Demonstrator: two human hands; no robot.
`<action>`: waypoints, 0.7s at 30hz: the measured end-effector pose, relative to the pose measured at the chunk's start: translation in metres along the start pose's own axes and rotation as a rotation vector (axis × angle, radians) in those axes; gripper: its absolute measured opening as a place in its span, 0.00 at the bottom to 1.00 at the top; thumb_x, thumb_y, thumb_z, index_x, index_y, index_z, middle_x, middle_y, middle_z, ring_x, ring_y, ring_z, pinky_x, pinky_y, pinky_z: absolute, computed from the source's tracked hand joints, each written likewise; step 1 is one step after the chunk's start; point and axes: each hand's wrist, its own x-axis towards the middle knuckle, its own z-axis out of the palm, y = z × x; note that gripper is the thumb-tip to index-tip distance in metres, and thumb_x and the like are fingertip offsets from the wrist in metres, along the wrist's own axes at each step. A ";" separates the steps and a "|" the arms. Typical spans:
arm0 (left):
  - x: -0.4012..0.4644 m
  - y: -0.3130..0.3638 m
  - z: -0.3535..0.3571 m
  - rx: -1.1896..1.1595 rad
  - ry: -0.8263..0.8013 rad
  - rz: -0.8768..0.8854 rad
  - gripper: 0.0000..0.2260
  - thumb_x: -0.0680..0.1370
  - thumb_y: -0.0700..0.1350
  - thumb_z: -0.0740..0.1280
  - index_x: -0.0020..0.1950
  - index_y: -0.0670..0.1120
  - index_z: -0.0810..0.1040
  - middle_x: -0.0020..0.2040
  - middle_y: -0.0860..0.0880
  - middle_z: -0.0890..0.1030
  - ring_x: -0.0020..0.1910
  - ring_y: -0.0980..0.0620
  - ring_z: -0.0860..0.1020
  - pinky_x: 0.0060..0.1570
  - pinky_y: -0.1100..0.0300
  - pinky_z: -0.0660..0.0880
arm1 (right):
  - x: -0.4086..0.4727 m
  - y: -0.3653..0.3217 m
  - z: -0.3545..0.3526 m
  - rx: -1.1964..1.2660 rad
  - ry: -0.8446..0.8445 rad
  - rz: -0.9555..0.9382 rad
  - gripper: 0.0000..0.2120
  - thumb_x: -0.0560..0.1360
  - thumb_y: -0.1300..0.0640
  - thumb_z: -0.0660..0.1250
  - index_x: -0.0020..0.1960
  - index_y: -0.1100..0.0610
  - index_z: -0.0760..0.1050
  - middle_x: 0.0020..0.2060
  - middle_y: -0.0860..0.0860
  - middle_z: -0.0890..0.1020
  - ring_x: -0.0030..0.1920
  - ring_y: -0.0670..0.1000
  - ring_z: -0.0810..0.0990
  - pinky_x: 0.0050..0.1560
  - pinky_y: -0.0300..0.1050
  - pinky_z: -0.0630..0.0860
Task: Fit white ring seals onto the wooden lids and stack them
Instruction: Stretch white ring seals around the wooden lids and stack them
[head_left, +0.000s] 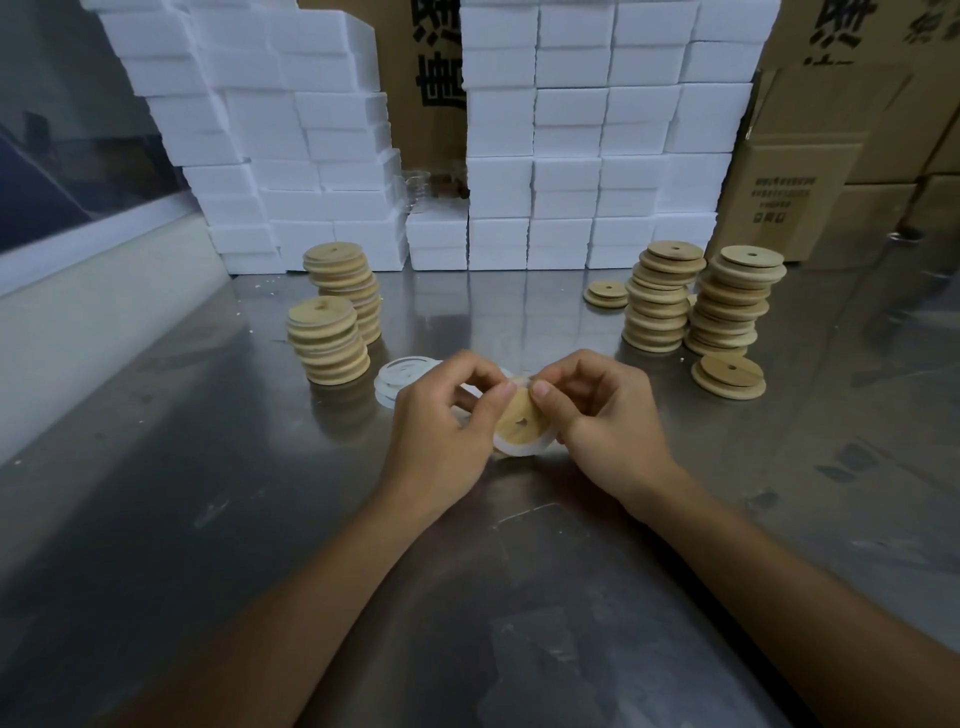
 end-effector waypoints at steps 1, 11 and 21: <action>0.000 -0.001 0.000 0.001 0.008 -0.001 0.04 0.75 0.46 0.69 0.41 0.51 0.77 0.39 0.57 0.80 0.38 0.56 0.80 0.37 0.64 0.76 | 0.000 0.000 0.000 -0.058 0.008 -0.038 0.07 0.75 0.67 0.70 0.42 0.56 0.79 0.36 0.51 0.85 0.37 0.47 0.84 0.37 0.42 0.79; 0.004 -0.012 -0.010 0.129 -0.084 0.015 0.08 0.73 0.49 0.69 0.39 0.47 0.74 0.39 0.58 0.79 0.35 0.56 0.79 0.31 0.67 0.71 | 0.004 0.004 -0.003 -0.013 -0.006 -0.004 0.01 0.75 0.66 0.71 0.46 0.65 0.80 0.37 0.52 0.84 0.36 0.42 0.82 0.36 0.33 0.76; 0.002 -0.015 -0.015 0.230 -0.263 0.049 0.14 0.73 0.54 0.67 0.32 0.53 0.66 0.30 0.59 0.73 0.29 0.56 0.71 0.31 0.65 0.65 | 0.003 0.002 -0.005 0.015 0.002 -0.017 0.03 0.74 0.67 0.71 0.46 0.68 0.80 0.38 0.56 0.84 0.36 0.45 0.83 0.36 0.36 0.78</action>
